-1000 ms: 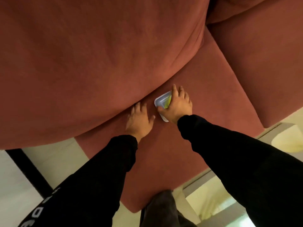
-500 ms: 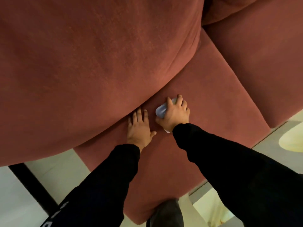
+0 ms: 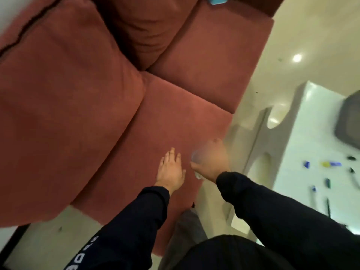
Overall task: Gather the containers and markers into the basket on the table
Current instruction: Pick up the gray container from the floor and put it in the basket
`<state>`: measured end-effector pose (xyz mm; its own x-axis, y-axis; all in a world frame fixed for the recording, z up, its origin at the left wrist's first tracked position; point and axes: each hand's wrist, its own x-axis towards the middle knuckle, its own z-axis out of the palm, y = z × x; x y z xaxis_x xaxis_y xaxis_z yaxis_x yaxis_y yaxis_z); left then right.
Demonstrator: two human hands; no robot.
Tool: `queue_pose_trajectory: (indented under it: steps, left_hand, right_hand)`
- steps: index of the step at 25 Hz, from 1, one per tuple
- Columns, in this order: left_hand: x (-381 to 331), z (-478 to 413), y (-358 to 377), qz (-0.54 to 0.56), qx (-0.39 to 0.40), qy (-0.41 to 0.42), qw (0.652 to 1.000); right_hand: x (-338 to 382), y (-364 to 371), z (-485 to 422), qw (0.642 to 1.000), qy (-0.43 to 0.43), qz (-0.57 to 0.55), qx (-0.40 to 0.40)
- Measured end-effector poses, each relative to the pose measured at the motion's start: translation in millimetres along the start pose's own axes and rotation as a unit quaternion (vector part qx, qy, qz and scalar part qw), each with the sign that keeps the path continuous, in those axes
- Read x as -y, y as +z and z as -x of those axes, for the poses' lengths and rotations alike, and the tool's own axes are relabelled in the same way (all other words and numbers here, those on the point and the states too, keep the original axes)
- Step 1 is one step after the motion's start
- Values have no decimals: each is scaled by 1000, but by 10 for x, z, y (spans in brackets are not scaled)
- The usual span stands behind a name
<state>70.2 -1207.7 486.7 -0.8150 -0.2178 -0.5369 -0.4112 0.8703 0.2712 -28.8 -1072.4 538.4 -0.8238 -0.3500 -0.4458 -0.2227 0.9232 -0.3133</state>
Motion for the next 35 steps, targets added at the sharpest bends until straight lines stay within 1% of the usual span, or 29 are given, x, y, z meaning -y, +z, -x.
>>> queue_pose_trajectory:
  steps: [2,3,4,6,8,11,14,18,20,22,25,27,29,31,32,34,35]
  left_hand:
    - [-802,328,163,-66,7,90,994]
    - [-914,364,228,-76,11,98,992]
    - [-1214,506,332,-90,11,122,988]
    - [-1996,910,673,-126,31,202,971]
    - [-2600,1271,1019,-145,54,260,953]
    - [-3592,1903,1683,-178,101,349,915]
    - [-4434,2405,2355,-242,124,435,858]
    - [-5272,2838,2991,-277,147,500,807]
    - [-5763,2941,3303,-293,166,525,782]
    - [-6266,2931,3644,-300,171,543,765]
    - [-7005,2861,4089,-304,173,559,752]
    - [-7509,2849,4297,-289,191,552,759]
    - [-8100,2805,4447,-280,206,524,778]
    - [-8317,2791,4450,-285,203,521,778]
    - [-8540,2736,4467,-288,219,509,781]
    - [-9047,2638,4527,-277,200,500,796]
    - [-9339,2561,4573,-264,192,486,811]
  right_hand:
    - [-826,-247,788,994,69,-64,-64]
    - [-994,-233,940,990,79,-80,-81]
    - [-1314,-265,1276,983,111,-105,-104]
    - [-2108,-269,2146,957,192,-156,-151]
    - [-2695,-148,2852,929,260,-204,-165]
    - [-3576,122,4015,874,361,-264,-193]
    - [-4310,371,5004,809,449,-303,-227]
    - [-5085,525,5758,776,501,-307,-231]
    - [-5560,534,5966,769,506,-311,-237]
    - [-6107,540,6105,763,512,-309,-246]
    - [-6917,454,6225,776,515,-285,-229]
    - [-7396,298,6280,776,518,-280,-224]
    - [-8025,40,6332,790,511,-268,-207]
    - [-8213,-85,6371,791,511,-252,-224]
    - [-8446,-196,6374,794,502,-263,-219]
    - [-8997,-440,6357,807,486,-265,-206]
    - [-9327,-573,6318,814,479,-262,-200]
